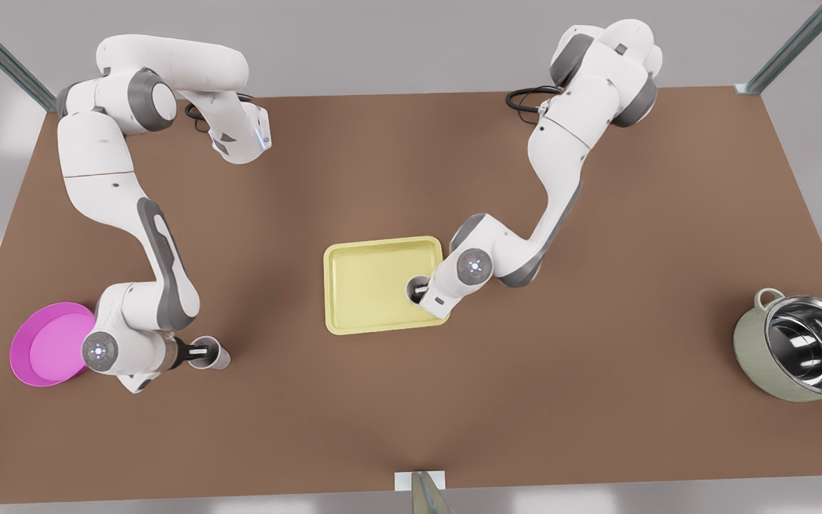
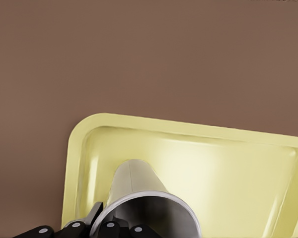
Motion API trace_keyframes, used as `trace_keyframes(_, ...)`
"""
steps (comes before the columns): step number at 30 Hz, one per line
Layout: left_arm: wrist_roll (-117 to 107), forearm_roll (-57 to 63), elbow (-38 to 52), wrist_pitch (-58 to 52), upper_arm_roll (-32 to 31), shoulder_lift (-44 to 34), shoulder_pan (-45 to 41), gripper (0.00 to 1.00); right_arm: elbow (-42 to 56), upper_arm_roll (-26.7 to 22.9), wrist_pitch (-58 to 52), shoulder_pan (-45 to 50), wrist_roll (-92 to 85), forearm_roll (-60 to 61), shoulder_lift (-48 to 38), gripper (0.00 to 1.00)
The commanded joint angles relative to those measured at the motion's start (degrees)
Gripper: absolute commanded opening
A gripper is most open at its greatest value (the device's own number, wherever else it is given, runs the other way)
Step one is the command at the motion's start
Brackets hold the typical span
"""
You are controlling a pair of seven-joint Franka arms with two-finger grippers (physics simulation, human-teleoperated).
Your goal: Use both arms to respectively pick up the white IKEA cups from the middle-left and middle-right positions, then place the white IKEA cups onto the middle-middle tray, ensuring that the cups remain upright and do not tip over
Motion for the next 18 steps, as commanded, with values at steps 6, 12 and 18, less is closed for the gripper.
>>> trace_keyframes(6, -14.52, 0.71, -0.72, 3.34, 0.03, -0.02, 0.1, 1.0, 0.42, 3.93, -6.6, 3.33, 1.63, 0.14, -4.75, 0.21)
trace_keyframes(12, -14.61, 0.71, -1.33, 2.81, -0.06, -0.9, 0.54, 1.0, -1.25, 9.2, -11.0, 10.71, -2.5, -0.48, -7.56, 0.24)
trace_keyframes(18, -14.61, 0.62, -3.53, -1.93, -0.41, -5.47, 2.38, 1.0, -1.25, 9.2, -3.35, 17.13, 0.31, -0.65, -4.49, 0.24)
